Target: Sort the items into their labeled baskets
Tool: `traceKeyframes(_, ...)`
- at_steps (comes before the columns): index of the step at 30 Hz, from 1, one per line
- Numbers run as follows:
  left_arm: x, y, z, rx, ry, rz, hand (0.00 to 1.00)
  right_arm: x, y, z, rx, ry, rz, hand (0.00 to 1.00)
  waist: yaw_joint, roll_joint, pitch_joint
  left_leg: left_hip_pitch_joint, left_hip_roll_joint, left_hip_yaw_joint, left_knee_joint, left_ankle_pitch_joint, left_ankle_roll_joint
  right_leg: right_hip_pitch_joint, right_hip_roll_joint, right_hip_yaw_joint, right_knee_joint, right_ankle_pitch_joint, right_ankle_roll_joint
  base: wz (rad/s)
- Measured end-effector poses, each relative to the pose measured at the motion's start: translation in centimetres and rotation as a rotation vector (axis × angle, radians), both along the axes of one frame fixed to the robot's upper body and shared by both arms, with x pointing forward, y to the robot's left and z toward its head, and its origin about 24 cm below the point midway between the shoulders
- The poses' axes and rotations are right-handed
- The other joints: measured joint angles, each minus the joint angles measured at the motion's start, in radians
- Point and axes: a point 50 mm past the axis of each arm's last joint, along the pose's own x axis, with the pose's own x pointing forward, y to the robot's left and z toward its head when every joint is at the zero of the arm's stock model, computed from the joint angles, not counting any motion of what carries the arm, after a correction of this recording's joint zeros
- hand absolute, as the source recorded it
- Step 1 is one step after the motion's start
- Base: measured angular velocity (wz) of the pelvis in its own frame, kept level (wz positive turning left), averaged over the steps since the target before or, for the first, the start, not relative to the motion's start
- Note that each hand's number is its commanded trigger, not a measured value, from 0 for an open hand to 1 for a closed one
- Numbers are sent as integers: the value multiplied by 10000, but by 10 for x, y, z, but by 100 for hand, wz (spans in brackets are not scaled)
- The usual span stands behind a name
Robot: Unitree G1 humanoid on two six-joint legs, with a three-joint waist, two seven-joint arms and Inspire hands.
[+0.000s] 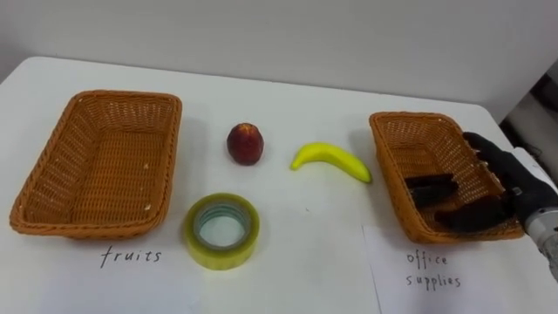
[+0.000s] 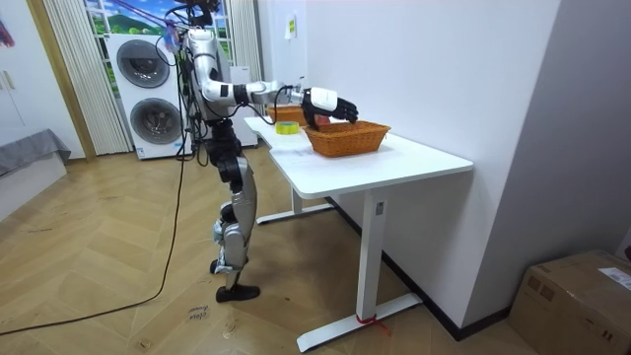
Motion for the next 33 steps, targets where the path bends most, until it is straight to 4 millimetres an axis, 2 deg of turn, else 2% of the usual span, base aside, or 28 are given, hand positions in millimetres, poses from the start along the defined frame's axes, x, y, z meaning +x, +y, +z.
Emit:
traceKeyframes(6,2,-1,0,-180,-80,-87,0,4,10,22,-191,-1080,571,0,19,74,31,9,-4,-2,-1,0,0,22,-15,-25,4,1,1,0)
traceKeyframes(18,3,-5,-1,-241,-63,-364,0,8,24,51,-497,-2664,935,0,63,83,42,3,-3,9,-1,0,0,-29,-12,3,84,-1,2,0)
traceKeyframes(27,2,-9,-3,-165,36,-678,0,33,55,83,-297,-4156,2065,0,89,171,49,-77,-2,28,-9,1,1,-133,-11,28,97,0,1,-1)
traceKeyframes(31,1,-9,-3,-159,60,-682,0,37,65,89,-296,-4429,2523,0,114,242,41,-84,1,-18,-9,1,1,-52,-9,-26,95,0,1,2)
traceKeyframes(33,2,-9,-3,-143,45,-698,0,39,70,88,-282,-4402,2717,0,273,288,45,-83,6,-34,-8,1,1,-52,-9,-39,94,0,1,0)
